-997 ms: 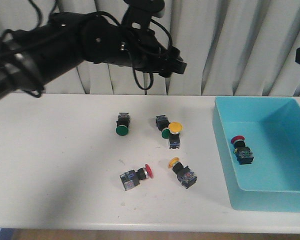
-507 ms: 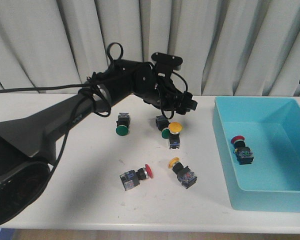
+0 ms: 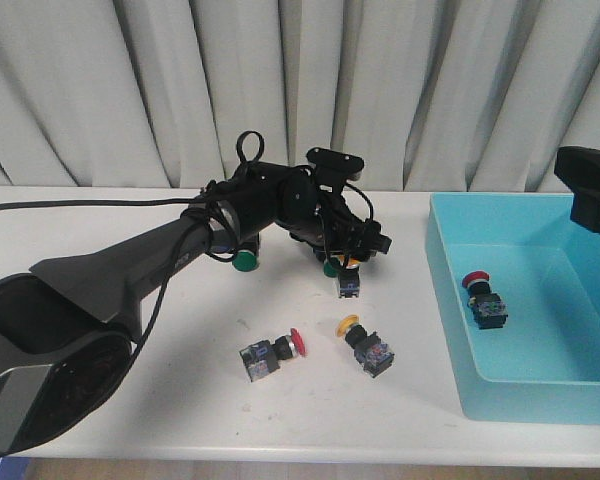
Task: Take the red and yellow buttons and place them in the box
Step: 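Grasp and lift the yellow button with the left gripper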
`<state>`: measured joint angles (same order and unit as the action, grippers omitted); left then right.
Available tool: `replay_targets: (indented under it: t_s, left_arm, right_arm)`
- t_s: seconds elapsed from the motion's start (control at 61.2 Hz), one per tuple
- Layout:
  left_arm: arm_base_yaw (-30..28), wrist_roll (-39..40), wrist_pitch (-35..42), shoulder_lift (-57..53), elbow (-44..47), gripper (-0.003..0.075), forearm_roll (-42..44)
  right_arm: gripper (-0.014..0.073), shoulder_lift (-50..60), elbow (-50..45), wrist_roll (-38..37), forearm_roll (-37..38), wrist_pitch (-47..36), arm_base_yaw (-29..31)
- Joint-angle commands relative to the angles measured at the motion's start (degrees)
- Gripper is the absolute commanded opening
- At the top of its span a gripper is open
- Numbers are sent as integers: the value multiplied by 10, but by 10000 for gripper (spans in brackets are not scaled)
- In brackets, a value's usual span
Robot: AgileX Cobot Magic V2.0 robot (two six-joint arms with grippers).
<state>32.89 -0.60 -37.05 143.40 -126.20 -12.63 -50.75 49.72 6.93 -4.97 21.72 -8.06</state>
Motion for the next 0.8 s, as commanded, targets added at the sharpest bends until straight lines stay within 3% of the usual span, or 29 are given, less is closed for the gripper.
replay_targets:
  t_s: [0.0, 0.409, 0.572, 0.589, 0.785]
  left_arm:
    - [3, 0, 30, -37, -20, 536, -12]
    - [3, 0, 20, -26, -20, 436, -12]
    - [3, 0, -3, -26, -20, 220, -11]
    - [3, 3, -20, -46, -20, -8, -12]
    - [1, 6, -85, -106, -20, -7, -13]
  right_arm:
    - [507, 7, 15, 5, 9, -40, -2]
    - [507, 7, 15, 2, 10, -39, -2]
    - [507, 7, 15, 2, 10, -39, -2]
    - [507, 4, 14, 5, 17, -37, -2]
    - [507, -26, 14, 5, 16, -40, -2]
